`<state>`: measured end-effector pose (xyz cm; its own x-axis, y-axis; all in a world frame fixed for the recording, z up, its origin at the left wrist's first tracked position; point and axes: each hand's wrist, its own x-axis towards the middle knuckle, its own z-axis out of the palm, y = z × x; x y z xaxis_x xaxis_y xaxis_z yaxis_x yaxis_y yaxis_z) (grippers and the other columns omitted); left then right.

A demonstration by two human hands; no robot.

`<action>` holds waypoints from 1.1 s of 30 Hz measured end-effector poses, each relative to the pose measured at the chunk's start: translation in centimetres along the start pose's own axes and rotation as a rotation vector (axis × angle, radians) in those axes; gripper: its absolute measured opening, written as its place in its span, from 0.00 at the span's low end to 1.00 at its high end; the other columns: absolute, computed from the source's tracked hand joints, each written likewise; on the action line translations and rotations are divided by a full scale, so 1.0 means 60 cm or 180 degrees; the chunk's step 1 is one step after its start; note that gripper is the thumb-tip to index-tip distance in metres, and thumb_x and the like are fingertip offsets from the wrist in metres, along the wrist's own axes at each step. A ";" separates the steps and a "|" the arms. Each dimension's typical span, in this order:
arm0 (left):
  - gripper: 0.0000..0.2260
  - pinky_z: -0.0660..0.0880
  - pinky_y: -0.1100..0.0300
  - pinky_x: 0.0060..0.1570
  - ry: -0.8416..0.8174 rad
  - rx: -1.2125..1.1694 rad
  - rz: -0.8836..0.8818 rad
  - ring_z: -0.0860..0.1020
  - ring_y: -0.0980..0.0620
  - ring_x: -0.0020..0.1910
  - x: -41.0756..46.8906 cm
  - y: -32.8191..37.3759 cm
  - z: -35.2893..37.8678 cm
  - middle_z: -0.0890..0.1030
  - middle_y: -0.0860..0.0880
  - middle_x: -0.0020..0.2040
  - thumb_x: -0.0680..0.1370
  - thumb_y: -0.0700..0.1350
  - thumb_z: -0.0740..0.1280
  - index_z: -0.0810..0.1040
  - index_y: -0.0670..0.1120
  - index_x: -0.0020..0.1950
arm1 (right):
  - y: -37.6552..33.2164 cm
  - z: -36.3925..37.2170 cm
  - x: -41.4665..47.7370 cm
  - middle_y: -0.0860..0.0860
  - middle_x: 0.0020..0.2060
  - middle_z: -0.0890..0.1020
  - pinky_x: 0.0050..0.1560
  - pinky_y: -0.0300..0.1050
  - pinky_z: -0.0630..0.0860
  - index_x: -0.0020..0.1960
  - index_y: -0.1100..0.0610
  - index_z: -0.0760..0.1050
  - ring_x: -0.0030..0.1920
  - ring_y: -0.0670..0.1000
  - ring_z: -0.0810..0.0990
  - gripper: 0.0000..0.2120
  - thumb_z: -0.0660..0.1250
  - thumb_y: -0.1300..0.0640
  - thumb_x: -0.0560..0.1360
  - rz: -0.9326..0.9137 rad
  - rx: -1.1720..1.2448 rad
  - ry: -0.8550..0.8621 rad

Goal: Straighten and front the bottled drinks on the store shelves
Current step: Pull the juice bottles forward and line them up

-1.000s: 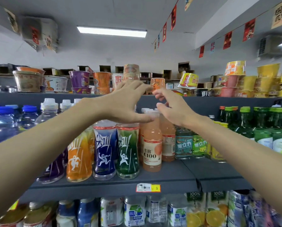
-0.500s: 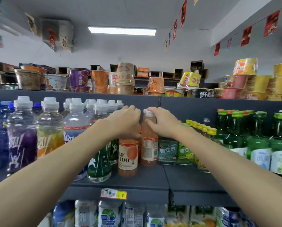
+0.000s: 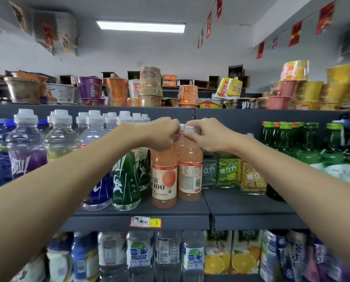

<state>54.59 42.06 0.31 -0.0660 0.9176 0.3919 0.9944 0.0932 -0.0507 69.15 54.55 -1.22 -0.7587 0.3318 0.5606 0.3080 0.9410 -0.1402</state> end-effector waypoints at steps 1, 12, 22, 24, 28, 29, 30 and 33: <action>0.03 0.66 0.58 0.42 0.0044 -0.0052 0.0077 0.71 0.55 0.46 -0.001 0.004 0.000 0.72 0.52 0.49 0.83 0.45 0.62 0.73 0.48 0.54 | 0.005 -0.009 -0.008 0.45 0.44 0.80 0.40 0.40 0.66 0.60 0.50 0.80 0.45 0.46 0.76 0.13 0.63 0.45 0.82 -0.0014 -0.0075 -0.0013; 0.08 0.70 0.51 0.57 0.0667 -0.0131 0.0102 0.71 0.44 0.58 0.048 0.098 0.055 0.73 0.43 0.60 0.82 0.41 0.63 0.71 0.43 0.61 | 0.062 -0.057 -0.064 0.52 0.46 0.82 0.41 0.49 0.78 0.54 0.55 0.78 0.45 0.52 0.80 0.24 0.65 0.34 0.76 0.0681 -0.1235 0.0414; 0.46 0.73 0.59 0.55 -0.0098 -0.0737 0.0206 0.76 0.49 0.61 0.023 0.039 0.047 0.73 0.47 0.68 0.70 0.57 0.78 0.53 0.54 0.79 | 0.069 -0.066 -0.080 0.54 0.69 0.75 0.61 0.55 0.77 0.77 0.49 0.61 0.65 0.56 0.75 0.31 0.69 0.50 0.77 0.0573 -0.0813 -0.0399; 0.46 0.75 0.58 0.52 -0.0036 -0.0878 0.0242 0.78 0.51 0.55 0.019 0.032 0.053 0.78 0.49 0.63 0.69 0.57 0.79 0.54 0.55 0.78 | 0.073 -0.070 -0.080 0.53 0.66 0.77 0.59 0.55 0.78 0.75 0.50 0.63 0.61 0.56 0.77 0.31 0.71 0.44 0.77 0.0635 -0.0996 -0.0343; 0.44 0.72 0.68 0.42 0.0181 -0.1021 0.0325 0.78 0.58 0.46 0.023 0.041 0.062 0.77 0.58 0.50 0.68 0.59 0.79 0.58 0.55 0.76 | 0.083 -0.071 -0.080 0.53 0.57 0.80 0.52 0.56 0.80 0.67 0.53 0.69 0.54 0.55 0.79 0.33 0.68 0.32 0.73 0.0838 -0.1438 -0.0031; 0.44 0.70 0.69 0.38 0.0203 -0.1018 0.0336 0.77 0.60 0.44 0.024 0.046 0.063 0.75 0.60 0.47 0.68 0.59 0.79 0.58 0.55 0.76 | 0.089 -0.071 -0.081 0.53 0.57 0.80 0.51 0.55 0.80 0.67 0.53 0.69 0.54 0.55 0.79 0.34 0.68 0.31 0.72 0.0850 -0.1454 -0.0013; 0.44 0.69 0.70 0.36 0.0222 -0.1009 0.0343 0.77 0.61 0.43 0.027 0.051 0.065 0.74 0.61 0.46 0.68 0.60 0.79 0.58 0.55 0.76 | 0.095 -0.071 -0.083 0.53 0.59 0.80 0.52 0.54 0.80 0.70 0.52 0.68 0.55 0.55 0.79 0.34 0.68 0.32 0.73 0.0836 -0.1318 -0.0068; 0.44 0.68 0.70 0.35 0.0261 -0.0981 0.0350 0.76 0.62 0.42 0.036 0.061 0.071 0.74 0.61 0.44 0.68 0.60 0.79 0.58 0.55 0.76 | 0.107 -0.078 -0.090 0.54 0.65 0.78 0.53 0.48 0.76 0.76 0.49 0.61 0.58 0.54 0.78 0.34 0.72 0.44 0.76 0.0722 -0.0481 -0.0397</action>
<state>57.77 46.00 -2.94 0.0376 0.8803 0.4729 0.9743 -0.1374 0.1784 77.93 58.48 -1.32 -0.7225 0.5468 0.4230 0.5526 0.8245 -0.1219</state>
